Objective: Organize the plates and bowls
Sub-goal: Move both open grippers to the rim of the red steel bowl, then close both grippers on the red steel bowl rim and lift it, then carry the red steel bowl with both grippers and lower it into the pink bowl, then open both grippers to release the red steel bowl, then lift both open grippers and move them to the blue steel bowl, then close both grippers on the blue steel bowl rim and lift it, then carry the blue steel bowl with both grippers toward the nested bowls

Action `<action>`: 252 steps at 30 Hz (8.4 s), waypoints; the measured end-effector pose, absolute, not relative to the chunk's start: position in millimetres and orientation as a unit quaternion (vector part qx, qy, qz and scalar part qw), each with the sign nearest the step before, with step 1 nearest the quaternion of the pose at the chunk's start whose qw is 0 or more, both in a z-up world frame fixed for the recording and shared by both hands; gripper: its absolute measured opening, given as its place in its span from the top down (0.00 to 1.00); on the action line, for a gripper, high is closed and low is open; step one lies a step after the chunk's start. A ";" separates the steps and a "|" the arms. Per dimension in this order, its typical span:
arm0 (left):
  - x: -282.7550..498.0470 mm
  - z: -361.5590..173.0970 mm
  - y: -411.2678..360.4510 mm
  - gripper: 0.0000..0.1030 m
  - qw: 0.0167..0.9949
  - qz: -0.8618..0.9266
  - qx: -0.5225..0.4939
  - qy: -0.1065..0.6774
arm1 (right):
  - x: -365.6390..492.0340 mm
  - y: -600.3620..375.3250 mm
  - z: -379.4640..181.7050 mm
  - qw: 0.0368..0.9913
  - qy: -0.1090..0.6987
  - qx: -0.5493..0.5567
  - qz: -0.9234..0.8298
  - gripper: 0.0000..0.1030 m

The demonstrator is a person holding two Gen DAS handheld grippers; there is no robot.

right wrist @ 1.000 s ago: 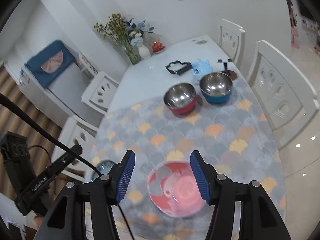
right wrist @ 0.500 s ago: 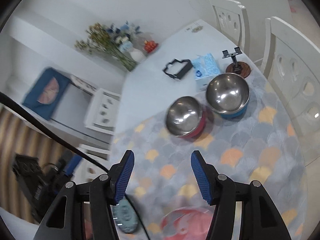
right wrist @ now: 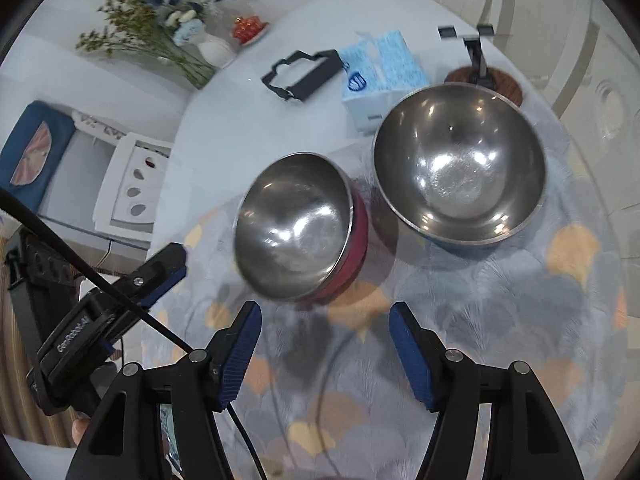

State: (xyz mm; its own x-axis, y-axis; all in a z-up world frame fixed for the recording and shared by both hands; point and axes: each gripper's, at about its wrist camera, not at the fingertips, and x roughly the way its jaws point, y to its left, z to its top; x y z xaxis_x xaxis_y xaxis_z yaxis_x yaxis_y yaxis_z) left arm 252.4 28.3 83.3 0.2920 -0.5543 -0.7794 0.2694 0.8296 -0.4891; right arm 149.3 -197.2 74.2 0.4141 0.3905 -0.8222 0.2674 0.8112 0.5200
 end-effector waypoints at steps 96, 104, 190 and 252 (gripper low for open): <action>-34.9 99.3 81.0 0.82 0.779 -0.307 -0.107 0.537 | -95.1 -100.6 93.2 0.772 0.593 0.226 -0.031 0.68; -33.9 95.2 77.6 0.82 0.780 -0.302 -0.093 0.541 | -90.4 -102.5 82.7 0.762 0.606 0.225 -0.032 0.68; 260.7 73.1 -117.1 0.70 0.763 -0.334 -0.053 0.551 | 144.9 -327.1 57.0 0.788 0.519 0.324 -0.068 0.47; 12.0 206.8 66.9 0.83 0.794 -0.368 -0.116 0.469 | -61.0 -132.5 207.0 0.835 0.477 0.271 -0.032 0.78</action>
